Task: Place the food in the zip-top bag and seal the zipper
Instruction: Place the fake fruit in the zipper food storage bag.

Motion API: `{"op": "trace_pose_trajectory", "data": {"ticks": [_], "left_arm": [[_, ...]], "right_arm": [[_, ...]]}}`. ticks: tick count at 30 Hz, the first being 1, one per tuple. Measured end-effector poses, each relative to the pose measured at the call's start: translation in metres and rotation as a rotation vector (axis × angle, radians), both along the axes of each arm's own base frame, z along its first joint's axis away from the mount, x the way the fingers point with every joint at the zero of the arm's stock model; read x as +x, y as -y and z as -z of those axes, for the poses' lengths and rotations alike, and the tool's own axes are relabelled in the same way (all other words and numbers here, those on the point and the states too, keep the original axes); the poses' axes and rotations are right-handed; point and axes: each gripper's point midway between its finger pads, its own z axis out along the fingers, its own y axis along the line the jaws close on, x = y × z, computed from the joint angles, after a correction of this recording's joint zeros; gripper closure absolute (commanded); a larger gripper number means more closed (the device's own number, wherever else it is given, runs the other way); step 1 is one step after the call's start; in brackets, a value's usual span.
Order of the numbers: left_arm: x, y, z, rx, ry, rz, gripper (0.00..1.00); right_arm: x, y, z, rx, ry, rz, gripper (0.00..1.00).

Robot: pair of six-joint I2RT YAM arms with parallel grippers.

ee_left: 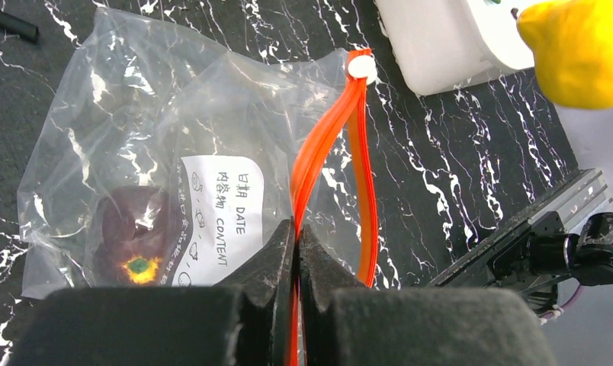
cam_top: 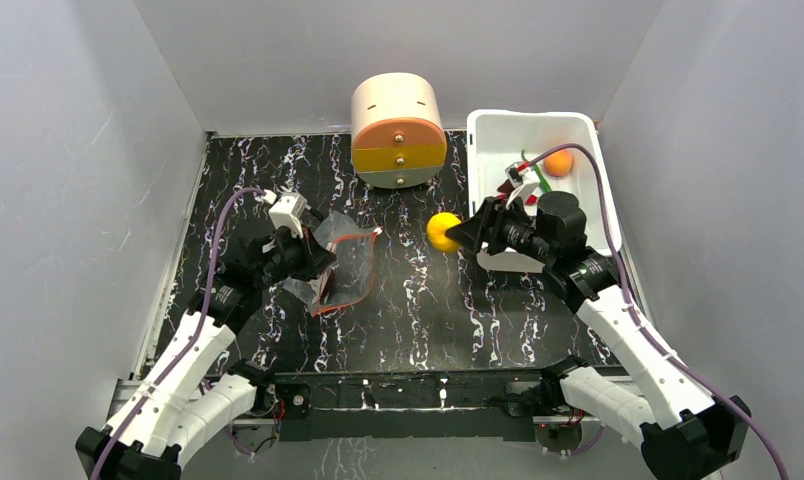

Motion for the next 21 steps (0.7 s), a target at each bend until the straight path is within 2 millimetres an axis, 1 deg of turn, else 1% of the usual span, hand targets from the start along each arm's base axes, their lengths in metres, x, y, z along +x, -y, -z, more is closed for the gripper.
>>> {"op": "trace_pose_trajectory", "data": {"ticks": [3,8,10,12,14,17,21], "left_arm": [[0.002,0.001,0.002,0.001,-0.039,-0.012,1.00],[0.002,0.002,0.008,0.008,-0.086,-0.019,1.00],[0.001,0.001,0.007,0.007,-0.085,-0.020,1.00],[0.001,0.001,0.004,0.003,-0.082,-0.021,1.00],[0.000,0.001,0.001,0.002,-0.079,-0.022,1.00],[-0.001,0.000,-0.007,0.004,-0.081,-0.021,1.00],[0.000,0.001,-0.014,0.008,-0.077,-0.018,1.00]], "right_arm": [[-0.007,-0.011,0.007,0.036,-0.040,-0.045,0.59],[-0.019,-0.034,-0.003,0.106,-0.039,-0.132,0.59],[-0.026,-0.045,-0.008,0.133,-0.039,-0.177,0.59],[-0.034,-0.057,-0.013,0.160,-0.036,-0.223,0.59],[-0.039,-0.063,-0.014,0.169,-0.030,-0.248,0.59],[-0.046,-0.071,-0.012,0.174,-0.030,-0.279,0.58],[-0.050,-0.082,-0.008,0.186,-0.049,-0.308,0.57]]}}
